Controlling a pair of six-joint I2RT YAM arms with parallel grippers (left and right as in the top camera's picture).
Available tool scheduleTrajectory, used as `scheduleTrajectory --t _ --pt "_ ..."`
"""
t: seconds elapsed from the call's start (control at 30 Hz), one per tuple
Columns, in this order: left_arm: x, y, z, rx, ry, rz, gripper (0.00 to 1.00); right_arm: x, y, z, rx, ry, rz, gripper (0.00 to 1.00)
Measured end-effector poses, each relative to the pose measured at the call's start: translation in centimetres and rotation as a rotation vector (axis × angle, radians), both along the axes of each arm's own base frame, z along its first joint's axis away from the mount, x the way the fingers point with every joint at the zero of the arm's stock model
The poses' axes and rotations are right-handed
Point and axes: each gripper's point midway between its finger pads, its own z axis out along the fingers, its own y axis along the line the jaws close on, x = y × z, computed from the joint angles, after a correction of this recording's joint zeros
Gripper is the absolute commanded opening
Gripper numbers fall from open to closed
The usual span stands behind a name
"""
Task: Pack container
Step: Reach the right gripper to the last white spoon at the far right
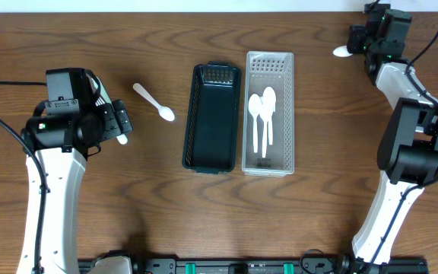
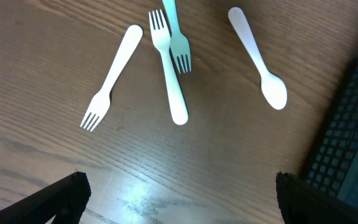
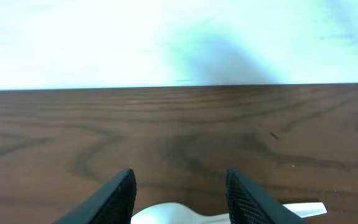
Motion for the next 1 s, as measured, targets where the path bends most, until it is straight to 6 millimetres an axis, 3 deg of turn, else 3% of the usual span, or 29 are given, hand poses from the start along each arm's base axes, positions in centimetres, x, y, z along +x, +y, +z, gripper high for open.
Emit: scheduleTrajectory --t 0.37,0.73,0.9,1.0 --pt "0.0 0.0 0.0 0.0 0.0 0.0 0.98 0.7 -1.9 -7.5 0.09 0.016 -0.142 0.52" --pt "0.0 0.0 0.0 0.0 0.0 0.0 0.98 0.2 -1.7 -8.4 0.143 0.087 -0.165 0.52" --pt "0.0 0.0 0.0 0.0 0.0 0.0 0.98 -2.0 -0.9 -8.2 0.17 0.216 -0.156 0.55" --pt "0.0 0.0 0.0 0.0 0.0 0.0 0.98 -4.3 -0.5 -7.9 0.179 0.318 -0.164 0.57"
